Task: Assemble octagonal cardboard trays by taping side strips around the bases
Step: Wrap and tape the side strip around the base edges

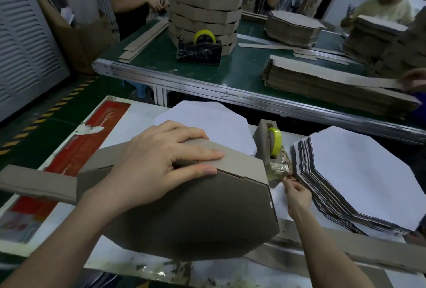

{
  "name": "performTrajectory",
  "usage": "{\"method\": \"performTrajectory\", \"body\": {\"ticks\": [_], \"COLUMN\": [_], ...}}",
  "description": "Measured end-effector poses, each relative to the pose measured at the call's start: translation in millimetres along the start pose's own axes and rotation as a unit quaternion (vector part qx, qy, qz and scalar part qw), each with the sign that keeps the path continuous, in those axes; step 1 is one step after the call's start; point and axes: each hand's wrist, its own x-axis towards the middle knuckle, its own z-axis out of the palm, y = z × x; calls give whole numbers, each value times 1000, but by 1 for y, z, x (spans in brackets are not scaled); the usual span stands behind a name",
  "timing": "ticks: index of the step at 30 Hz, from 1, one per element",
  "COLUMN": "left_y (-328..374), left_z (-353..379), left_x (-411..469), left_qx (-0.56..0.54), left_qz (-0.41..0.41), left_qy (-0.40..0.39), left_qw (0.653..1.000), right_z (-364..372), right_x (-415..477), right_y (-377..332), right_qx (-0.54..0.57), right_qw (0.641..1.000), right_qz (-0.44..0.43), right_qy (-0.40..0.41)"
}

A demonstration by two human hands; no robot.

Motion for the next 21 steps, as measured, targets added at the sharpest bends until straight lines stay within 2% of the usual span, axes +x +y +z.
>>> {"method": "performTrajectory", "body": {"ticks": [2, 5, 8, 11, 16, 19, 21], "left_y": [-3, -6, -11, -16, -33, -45, -52], "left_z": [-1, -2, -4, -7, -14, -18, -22], "left_x": [-1, -1, -2, -8, -22, -36, -46], "left_qx": [-2, -5, -15, -32, -49, -80, -106], "left_qz": [-4, -5, -7, -10, -23, -38, -43], "left_qy": [-4, 3, -1, -1, 1, 18, 32], "left_qw": [1000, 1000, 1000, 999, 999, 996, 993], "right_z": [-4, 6, 23, 31, 43, 51, 56], "right_x": [-2, -16, -36, -59, -103, -134, -157], "right_y": [17, 13, -24, -68, -131, -166, -187], "right_qx": [-28, -86, -129, -107, -109, -155, -178], "right_qw": [1000, 996, 985, 974, 956, 938, 926], "right_qz": [13, -9, -64, -100, -162, -205, -192], "right_qy": [1, -39, -95, -172, -219, -233, -271]}}
